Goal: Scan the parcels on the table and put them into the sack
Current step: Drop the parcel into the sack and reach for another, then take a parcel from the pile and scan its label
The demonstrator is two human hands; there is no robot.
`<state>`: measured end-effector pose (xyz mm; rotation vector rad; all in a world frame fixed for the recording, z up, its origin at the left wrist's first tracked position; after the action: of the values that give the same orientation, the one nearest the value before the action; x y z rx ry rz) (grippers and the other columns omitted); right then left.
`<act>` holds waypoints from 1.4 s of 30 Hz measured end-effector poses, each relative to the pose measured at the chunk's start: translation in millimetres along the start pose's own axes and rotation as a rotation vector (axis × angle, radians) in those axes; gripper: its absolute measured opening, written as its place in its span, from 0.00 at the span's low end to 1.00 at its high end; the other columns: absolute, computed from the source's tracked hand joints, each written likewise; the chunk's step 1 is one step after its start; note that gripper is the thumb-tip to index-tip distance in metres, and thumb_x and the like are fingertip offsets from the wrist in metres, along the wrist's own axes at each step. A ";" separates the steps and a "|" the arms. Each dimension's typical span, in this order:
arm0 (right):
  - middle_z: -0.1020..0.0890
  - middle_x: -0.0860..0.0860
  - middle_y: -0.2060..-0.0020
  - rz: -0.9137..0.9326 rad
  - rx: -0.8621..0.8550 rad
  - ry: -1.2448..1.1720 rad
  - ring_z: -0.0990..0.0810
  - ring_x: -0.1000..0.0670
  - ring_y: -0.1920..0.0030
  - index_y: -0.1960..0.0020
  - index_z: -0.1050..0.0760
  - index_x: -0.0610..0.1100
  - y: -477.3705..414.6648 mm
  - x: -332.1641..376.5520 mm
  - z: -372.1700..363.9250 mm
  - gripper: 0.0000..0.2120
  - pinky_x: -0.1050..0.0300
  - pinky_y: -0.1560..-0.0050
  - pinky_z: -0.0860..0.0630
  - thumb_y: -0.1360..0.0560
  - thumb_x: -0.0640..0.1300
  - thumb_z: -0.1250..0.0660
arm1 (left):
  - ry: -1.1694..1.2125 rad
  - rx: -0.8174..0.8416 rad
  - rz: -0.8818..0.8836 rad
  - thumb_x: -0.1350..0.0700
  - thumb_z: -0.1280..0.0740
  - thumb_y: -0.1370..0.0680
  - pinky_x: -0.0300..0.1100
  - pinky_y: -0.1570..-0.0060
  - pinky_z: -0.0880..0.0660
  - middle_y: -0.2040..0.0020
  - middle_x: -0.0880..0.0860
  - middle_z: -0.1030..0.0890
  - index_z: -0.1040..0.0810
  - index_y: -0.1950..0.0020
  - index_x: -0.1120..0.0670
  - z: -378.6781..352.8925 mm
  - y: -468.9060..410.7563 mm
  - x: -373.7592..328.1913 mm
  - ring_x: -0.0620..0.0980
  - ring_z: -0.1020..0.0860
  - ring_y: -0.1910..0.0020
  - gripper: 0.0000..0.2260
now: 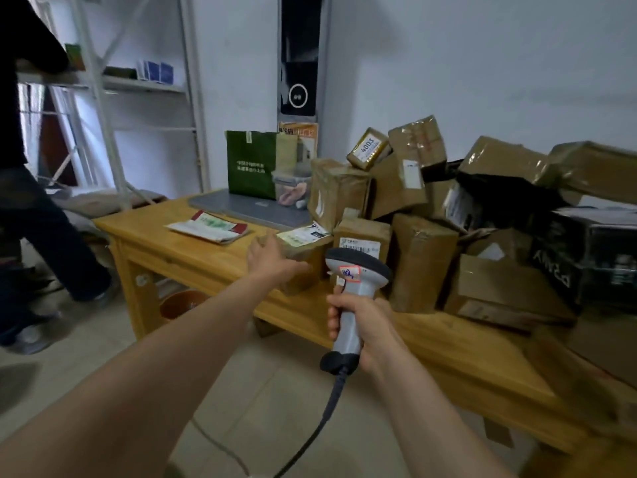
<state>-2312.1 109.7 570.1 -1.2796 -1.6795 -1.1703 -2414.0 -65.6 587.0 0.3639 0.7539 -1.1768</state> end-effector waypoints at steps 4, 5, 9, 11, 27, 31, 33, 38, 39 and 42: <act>0.20 0.46 0.72 -0.004 0.028 0.005 0.22 0.51 0.74 0.45 0.24 0.39 -31.8 1.7 -6.8 0.12 0.60 0.74 0.26 0.28 0.33 0.31 | -0.139 0.123 0.087 0.42 0.21 0.37 0.60 0.26 0.50 0.22 0.61 0.59 0.64 0.22 0.51 -0.1 -36.3 9.9 0.61 0.59 0.23 0.61; 0.19 0.46 0.71 -0.002 0.029 0.007 0.21 0.50 0.74 0.44 0.24 0.40 -39.7 1.7 -9.0 0.13 0.60 0.74 0.25 0.28 0.33 0.31 | -0.146 0.144 0.093 0.42 0.21 0.38 0.60 0.26 0.50 0.22 0.61 0.59 0.65 0.22 0.50 -0.5 -45.2 14.4 0.61 0.59 0.23 0.62; 0.15 0.44 0.66 0.002 0.029 0.033 0.17 0.50 0.69 0.43 0.25 0.42 -62.0 0.5 -16.4 0.14 0.58 0.69 0.23 0.28 0.34 0.30 | -0.001 0.217 0.066 0.47 0.19 0.38 0.58 0.28 0.40 0.22 0.59 0.49 0.65 0.22 0.50 -5.7 -70.9 26.0 0.61 0.47 0.24 0.62; 0.15 0.44 0.64 -0.002 0.021 0.046 0.17 0.50 0.68 0.44 0.25 0.42 -70.2 -0.9 -18.8 0.13 0.57 0.67 0.23 0.27 0.34 0.30 | 0.066 0.225 0.035 0.51 0.21 0.34 0.54 0.31 0.35 0.23 0.59 0.46 0.64 0.22 0.50 -8.4 -74.1 27.4 0.61 0.42 0.25 0.58; 0.15 0.42 0.58 0.038 0.008 0.134 0.18 0.50 0.65 0.48 0.26 0.42 -64.4 -8.3 -40.6 0.09 0.58 0.67 0.23 0.27 0.37 0.30 | -0.010 0.146 -0.023 0.54 0.21 0.34 0.51 0.32 0.36 0.23 0.56 0.48 0.61 0.21 0.54 58.1 -35.9 59.1 0.58 0.44 0.25 0.57; 0.16 0.41 0.56 0.069 -0.017 0.183 0.19 0.49 0.66 0.51 0.27 0.41 -67.1 -6.0 -44.9 0.07 0.58 0.68 0.24 0.26 0.37 0.30 | 0.046 0.172 0.069 0.53 0.20 0.35 0.53 0.32 0.34 0.23 0.57 0.47 0.60 0.21 0.52 58.8 -27.9 74.7 0.60 0.42 0.26 0.57; 0.16 0.41 0.58 0.069 -0.023 0.181 0.19 0.50 0.68 0.51 0.27 0.42 -70.5 -5.4 -45.9 0.07 0.58 0.69 0.25 0.26 0.37 0.30 | 0.087 0.176 0.097 0.51 0.20 0.37 0.54 0.36 0.29 0.25 0.58 0.43 0.56 0.21 0.50 58.6 -27.1 81.9 0.60 0.37 0.30 0.56; 0.16 0.43 0.61 0.051 -0.032 0.228 0.19 0.50 0.68 0.49 0.25 0.39 -81.7 -12.7 -55.7 0.08 0.59 0.69 0.24 0.26 0.39 0.29 | 0.091 0.127 0.144 0.50 0.21 0.34 0.55 0.37 0.28 0.27 0.59 0.41 0.48 0.22 0.54 78.0 -26.7 105.9 0.61 0.35 0.32 0.49; 0.16 0.43 0.61 0.041 -0.032 0.232 0.19 0.50 0.67 0.50 0.25 0.39 -83.1 -14.8 -59.1 0.07 0.59 0.68 0.23 0.26 0.39 0.29 | 0.092 0.113 0.146 0.51 0.21 0.34 0.55 0.36 0.28 0.27 0.59 0.42 0.48 0.22 0.54 83.8 -27.0 110.4 0.61 0.35 0.32 0.49; 0.17 0.43 0.63 0.004 -0.055 0.230 0.19 0.49 0.67 0.55 0.24 0.39 -86.4 -22.1 -64.3 0.04 0.58 0.68 0.24 0.26 0.39 0.30 | 0.072 0.071 0.142 0.52 0.22 0.33 0.51 0.35 0.32 0.25 0.58 0.46 0.53 0.21 0.53 98.2 -23.3 120.1 0.60 0.40 0.28 0.51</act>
<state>-2389.0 33.5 551.1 -1.1330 -1.4854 -1.3155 -2380.4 -218.5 575.4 0.5135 0.7376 -1.0633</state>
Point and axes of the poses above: each hand's wrist, its own y-axis away from the middle knuckle, its own z-axis out of the back of the hand, x = y × z, the point moved 5 cm from there along -y, towards the middle knuckle
